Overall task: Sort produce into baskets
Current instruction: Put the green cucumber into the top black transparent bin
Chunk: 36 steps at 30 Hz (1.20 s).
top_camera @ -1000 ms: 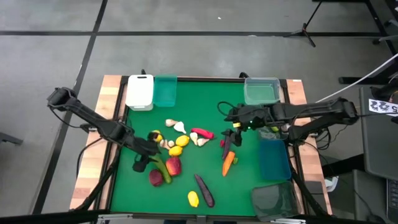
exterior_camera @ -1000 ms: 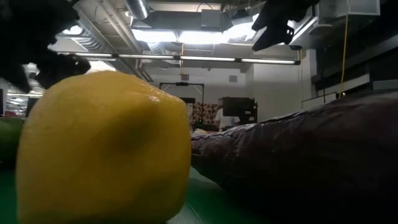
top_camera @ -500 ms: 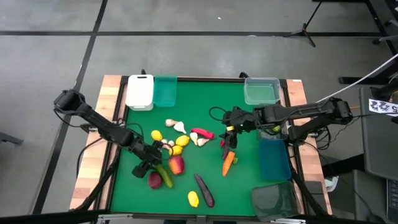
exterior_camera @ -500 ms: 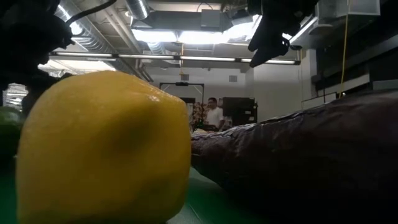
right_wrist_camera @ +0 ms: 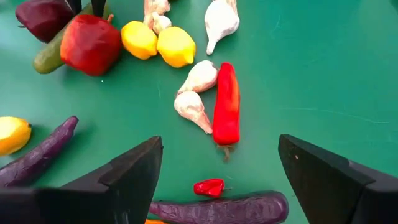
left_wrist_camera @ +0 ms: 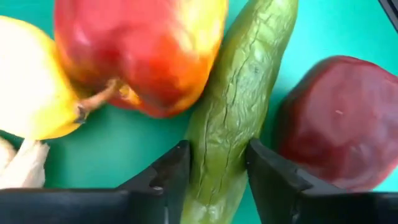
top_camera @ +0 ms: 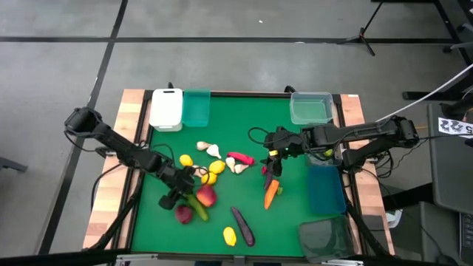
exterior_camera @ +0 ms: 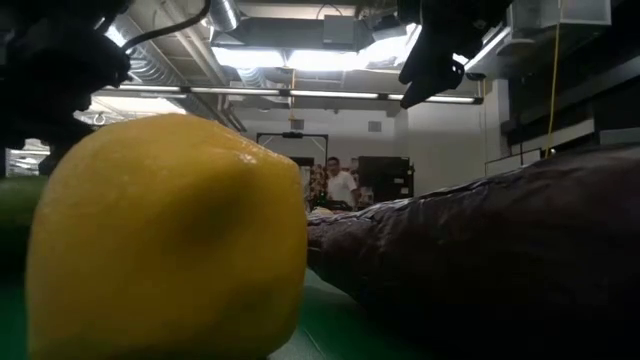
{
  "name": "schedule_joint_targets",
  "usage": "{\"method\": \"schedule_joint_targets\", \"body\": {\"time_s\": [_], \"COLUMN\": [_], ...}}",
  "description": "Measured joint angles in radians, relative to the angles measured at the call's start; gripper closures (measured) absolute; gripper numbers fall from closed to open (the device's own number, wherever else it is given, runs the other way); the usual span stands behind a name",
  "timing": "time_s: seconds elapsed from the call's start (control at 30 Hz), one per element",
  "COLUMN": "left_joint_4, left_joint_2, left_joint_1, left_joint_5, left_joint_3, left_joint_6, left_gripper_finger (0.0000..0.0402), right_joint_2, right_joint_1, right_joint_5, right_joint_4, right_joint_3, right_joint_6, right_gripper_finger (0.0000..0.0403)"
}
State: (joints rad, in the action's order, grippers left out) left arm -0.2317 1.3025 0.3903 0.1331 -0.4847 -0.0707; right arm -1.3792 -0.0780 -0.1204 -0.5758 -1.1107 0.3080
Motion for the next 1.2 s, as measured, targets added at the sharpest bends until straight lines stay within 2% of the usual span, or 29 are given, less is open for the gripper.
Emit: {"method": "schedule_joint_targets", "body": {"time_s": [0.13,0.23,0.47,0.77,0.93,1.07,1.2], "left_joint_4": [-0.006,0.011,0.075,0.082,0.097,0.196,0.338], "left_joint_2": [-0.005,-0.005,-0.005,-0.006,-0.008,-0.037,-0.091], "left_joint_1": [-0.023,-0.045,-0.092,-0.135,-0.151,-0.171,-0.2], "left_joint_5": [-0.018,-0.029,-0.06,-0.062,-0.102,-0.133,-0.192], "left_joint_3": [0.001,0.004,-0.001,-0.078,-0.141,-0.161,-0.161], "left_joint_6": [-0.002,-0.01,-0.006,0.007,0.037,0.086,0.143], "left_gripper_finger": [0.0303,0.0313,0.0318,0.032,0.032,0.032,0.032], "right_joint_2": [0.0,0.0,0.0,0.0,0.008,0.043,0.103], "right_joint_1": [0.0,0.0,0.0,0.0,0.0,0.0,0.0], "right_joint_5": [0.0,0.0,-0.002,-0.003,-0.019,0.002,0.066], "right_joint_4": [0.0,0.0,0.01,0.061,0.183,0.293,0.327], "right_joint_3": [0.0,0.0,0.0,0.0,0.0,0.0,0.0], "right_joint_6": [-0.003,-0.003,-0.031,-0.06,-0.137,-0.219,-0.291], "right_gripper_finger": [0.0084,0.0084,0.0084,0.0084,0.0084,0.0084,0.0084]}}
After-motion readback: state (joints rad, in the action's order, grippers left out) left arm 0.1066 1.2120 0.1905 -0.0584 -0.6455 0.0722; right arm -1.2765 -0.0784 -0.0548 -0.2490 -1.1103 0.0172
